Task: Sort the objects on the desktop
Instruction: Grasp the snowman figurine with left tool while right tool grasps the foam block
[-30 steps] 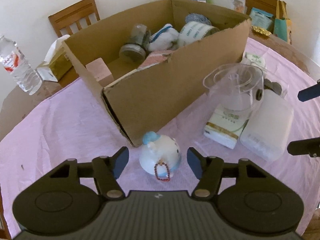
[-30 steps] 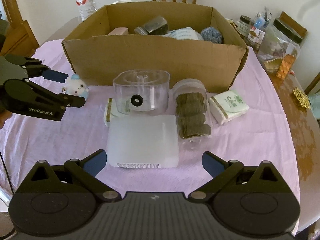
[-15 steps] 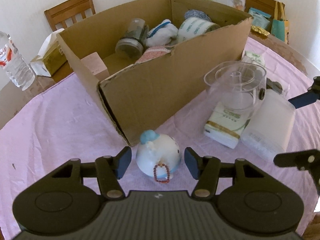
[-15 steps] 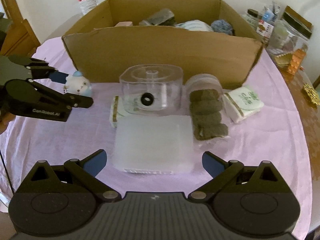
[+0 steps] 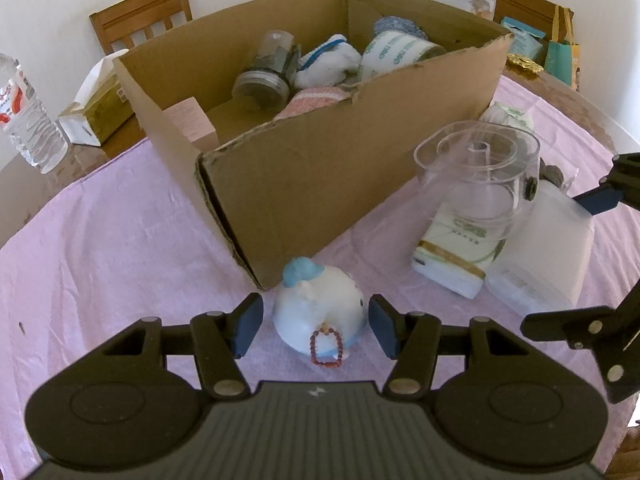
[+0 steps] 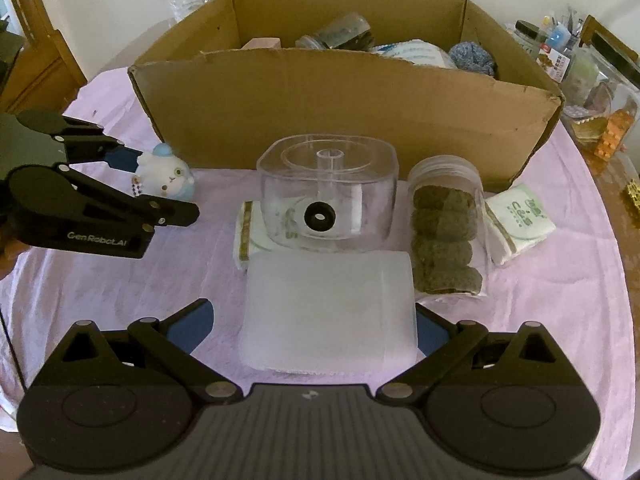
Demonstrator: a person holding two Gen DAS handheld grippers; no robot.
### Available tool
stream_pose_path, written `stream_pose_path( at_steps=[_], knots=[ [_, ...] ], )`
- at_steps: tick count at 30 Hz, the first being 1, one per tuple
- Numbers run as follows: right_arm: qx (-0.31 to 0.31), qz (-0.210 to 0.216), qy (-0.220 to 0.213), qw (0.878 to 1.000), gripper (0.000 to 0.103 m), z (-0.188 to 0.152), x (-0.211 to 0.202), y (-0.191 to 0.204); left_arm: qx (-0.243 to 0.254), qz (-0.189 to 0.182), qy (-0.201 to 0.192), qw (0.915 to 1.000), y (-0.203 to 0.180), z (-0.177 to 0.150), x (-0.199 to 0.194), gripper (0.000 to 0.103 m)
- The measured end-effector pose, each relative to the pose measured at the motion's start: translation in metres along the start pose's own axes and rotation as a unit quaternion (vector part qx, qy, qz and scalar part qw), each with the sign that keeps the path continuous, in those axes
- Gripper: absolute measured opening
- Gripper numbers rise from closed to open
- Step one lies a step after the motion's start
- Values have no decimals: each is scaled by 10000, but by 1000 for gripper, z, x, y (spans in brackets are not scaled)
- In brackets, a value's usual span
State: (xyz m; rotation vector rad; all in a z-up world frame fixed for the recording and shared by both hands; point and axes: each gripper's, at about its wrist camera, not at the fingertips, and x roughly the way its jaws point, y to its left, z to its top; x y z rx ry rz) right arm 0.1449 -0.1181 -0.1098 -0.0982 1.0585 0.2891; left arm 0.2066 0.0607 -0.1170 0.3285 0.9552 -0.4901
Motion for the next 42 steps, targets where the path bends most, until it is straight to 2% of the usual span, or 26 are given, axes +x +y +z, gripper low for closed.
stream_pose_path(
  at_steps=[5,9,11,28,35,42],
  knots=[
    [-47,-119,37,9999,101,2,5,3,7,12,3,10000,0,0,1,56],
    [-83,-268,68,9996,92,2,3,4,31,-16,5,10000,0,0,-1,52],
    [-92,-323,88,9994,87,1,2,2,45,-36,7,10000,-1,0,-1,47],
    [-215,-201,72,9995,87,-2,-24,-2,197,-158,-67,9997,-8,3,-26,45],
    [-373,-232,-54,9990,87,-2,-43,-5,226,-225,-81,9995,-16,6,-42,45],
    [-579,-209,-273,9977,87,6,-65,-9,290,-310,-290,9987,-27,20,-64,45]
  ],
)
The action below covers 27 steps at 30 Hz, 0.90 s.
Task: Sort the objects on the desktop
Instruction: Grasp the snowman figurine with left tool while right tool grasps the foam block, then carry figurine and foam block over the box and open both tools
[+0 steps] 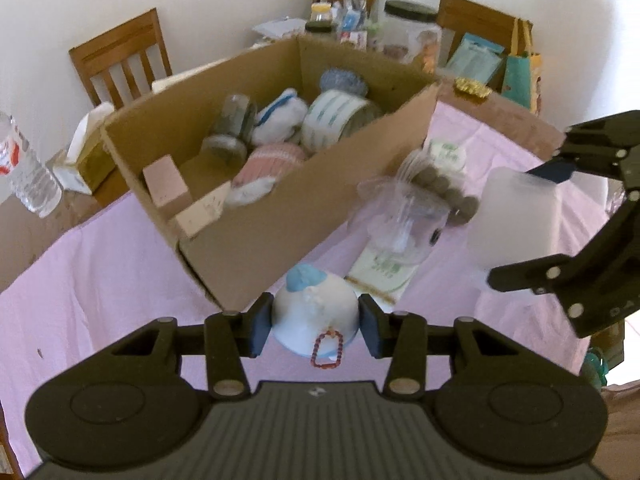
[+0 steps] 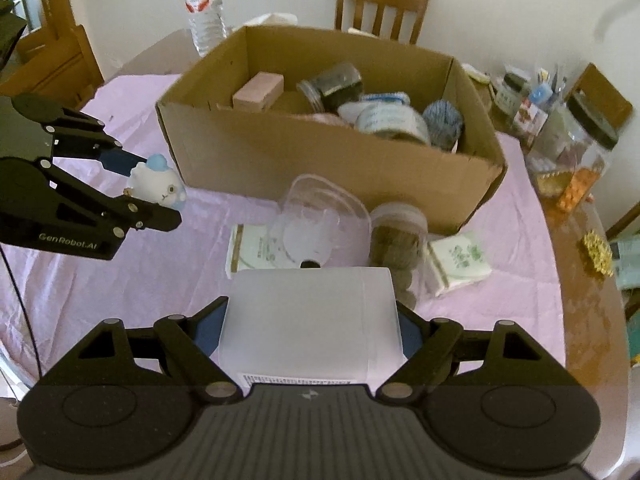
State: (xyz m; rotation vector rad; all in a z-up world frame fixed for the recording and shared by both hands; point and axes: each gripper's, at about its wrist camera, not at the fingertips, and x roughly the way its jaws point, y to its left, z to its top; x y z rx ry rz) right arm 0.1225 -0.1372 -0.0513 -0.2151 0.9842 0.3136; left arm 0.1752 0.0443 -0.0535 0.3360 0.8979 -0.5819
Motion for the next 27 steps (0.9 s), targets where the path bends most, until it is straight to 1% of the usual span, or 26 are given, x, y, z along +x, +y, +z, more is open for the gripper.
stream_pose_path(
  at_steps=[5,9,19,23,27],
  knots=[
    [-127,-7,-178,9998,87,11,-9,-4,78,30,-164,9998,-5,15,-9,45],
    [-217,-11,-363,9991,87,23,-17,-7,48,54,-282,9996,-3,26,-15,45],
    [-370,-40,-746,9965,87,55,-27,-15,106,256,-576,9980,7,56,-24,45],
    [-422,-38,-878,9952,87,69,-28,-19,77,335,-611,9975,17,67,-21,45],
    [-529,-38,-986,9937,87,86,-25,-21,8,360,-562,9978,31,81,-11,45]
  ],
)
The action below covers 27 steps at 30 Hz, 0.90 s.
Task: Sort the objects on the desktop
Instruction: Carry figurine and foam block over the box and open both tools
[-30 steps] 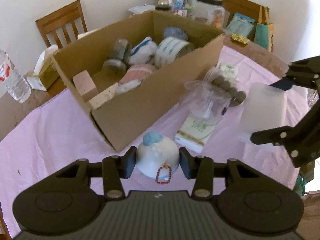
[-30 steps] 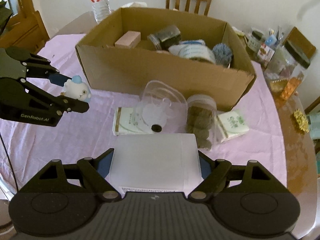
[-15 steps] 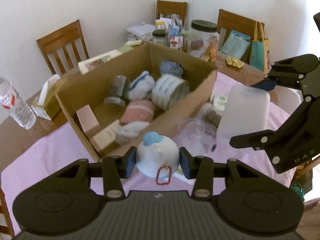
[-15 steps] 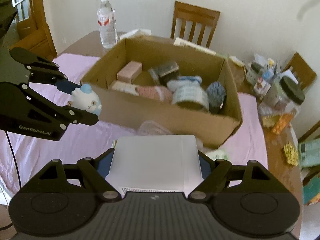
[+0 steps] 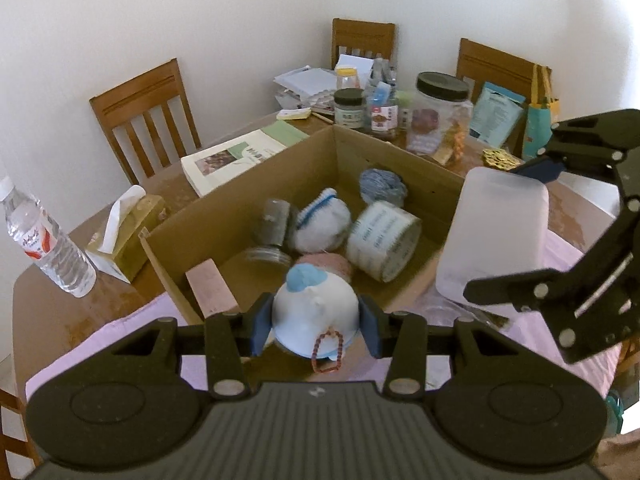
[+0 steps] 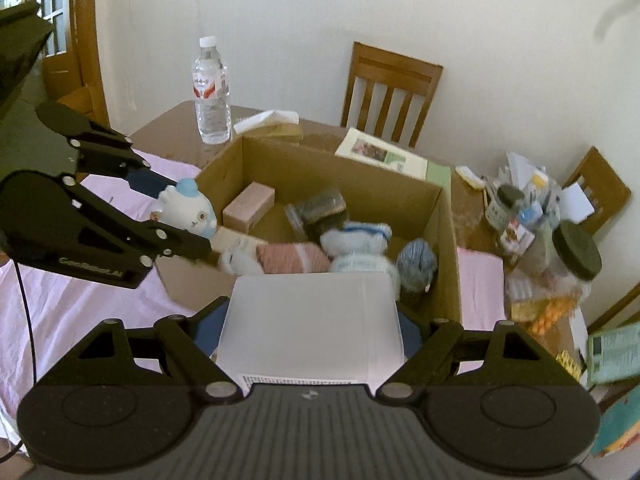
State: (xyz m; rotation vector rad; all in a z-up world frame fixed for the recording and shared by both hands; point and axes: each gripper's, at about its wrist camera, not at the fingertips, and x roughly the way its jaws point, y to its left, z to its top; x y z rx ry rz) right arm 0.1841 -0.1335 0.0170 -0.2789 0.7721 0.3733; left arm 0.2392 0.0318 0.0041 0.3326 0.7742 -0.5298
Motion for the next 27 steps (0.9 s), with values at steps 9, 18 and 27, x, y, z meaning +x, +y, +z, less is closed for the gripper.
stream_pose_path(
  at_steps=[9,18,27],
  knots=[
    [-112,152,-91,9998,87,30,23,0,79,138,115,9998,24,26,28,45],
    [-57,259,-129,9996,98,50,43,6,-331,225,109,9991,48,39,48,97],
    [41,205,-127,9997,103,37,38,-1,-284,263,326,9987,45,31,47,97]
  ],
)
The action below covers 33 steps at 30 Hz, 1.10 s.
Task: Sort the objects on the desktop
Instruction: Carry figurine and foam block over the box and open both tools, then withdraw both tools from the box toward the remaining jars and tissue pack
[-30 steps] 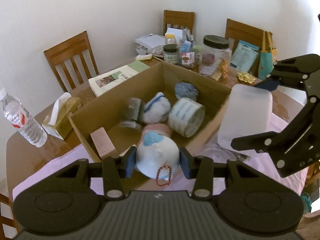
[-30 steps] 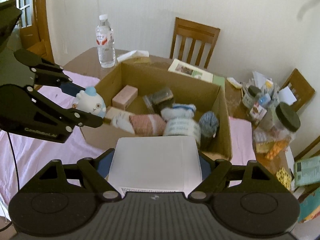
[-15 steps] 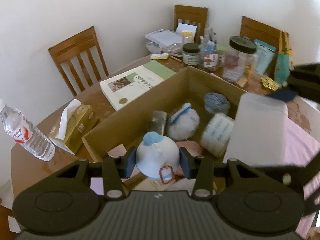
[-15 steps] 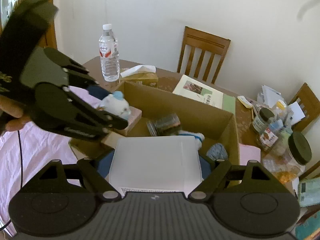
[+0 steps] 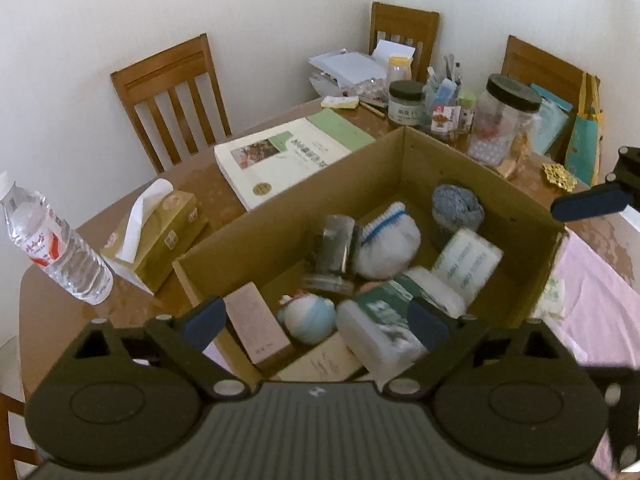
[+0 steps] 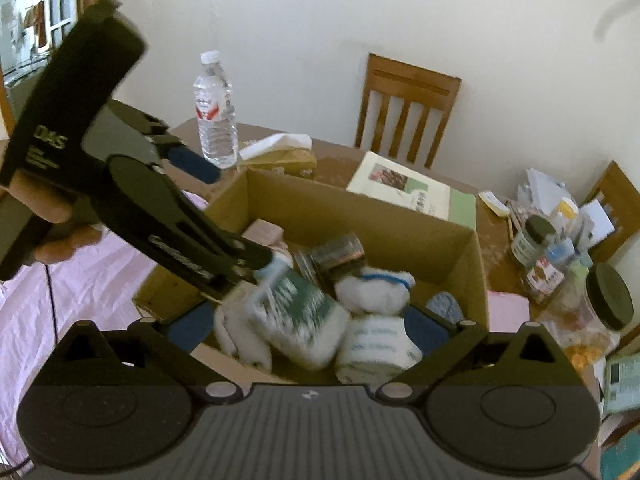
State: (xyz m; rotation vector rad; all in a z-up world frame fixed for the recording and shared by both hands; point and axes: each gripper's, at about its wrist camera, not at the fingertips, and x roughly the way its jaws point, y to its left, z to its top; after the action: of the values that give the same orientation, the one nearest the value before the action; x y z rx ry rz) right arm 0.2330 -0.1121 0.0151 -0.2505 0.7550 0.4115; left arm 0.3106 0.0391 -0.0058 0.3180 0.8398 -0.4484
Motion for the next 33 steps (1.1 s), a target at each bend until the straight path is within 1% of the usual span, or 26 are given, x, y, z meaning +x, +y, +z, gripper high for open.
stream_pose_path(
  at_steps=[5,11,16,22,27,33],
  knots=[
    [60,-169,138,9997,103,-19,-5,-11,158,192,93,9996,-9,-7,-12,97],
    [173,-303,333,9988,103,-50,-14,-27,231,189,57,9995,-23,-21,-34,97],
    [166,-266,508,9982,103,-80,-20,-30,264,225,39,9994,-39,-34,-49,97],
    [127,-171,669,9975,103,-109,-20,-35,57,184,218,9996,-56,-51,-53,97],
    [153,-126,766,9969,103,-124,-17,-45,-126,174,369,9991,-66,-62,-51,97],
    [235,-229,861,9957,103,-138,-14,-67,-426,221,513,9975,-76,-71,-47,97]
  ],
)
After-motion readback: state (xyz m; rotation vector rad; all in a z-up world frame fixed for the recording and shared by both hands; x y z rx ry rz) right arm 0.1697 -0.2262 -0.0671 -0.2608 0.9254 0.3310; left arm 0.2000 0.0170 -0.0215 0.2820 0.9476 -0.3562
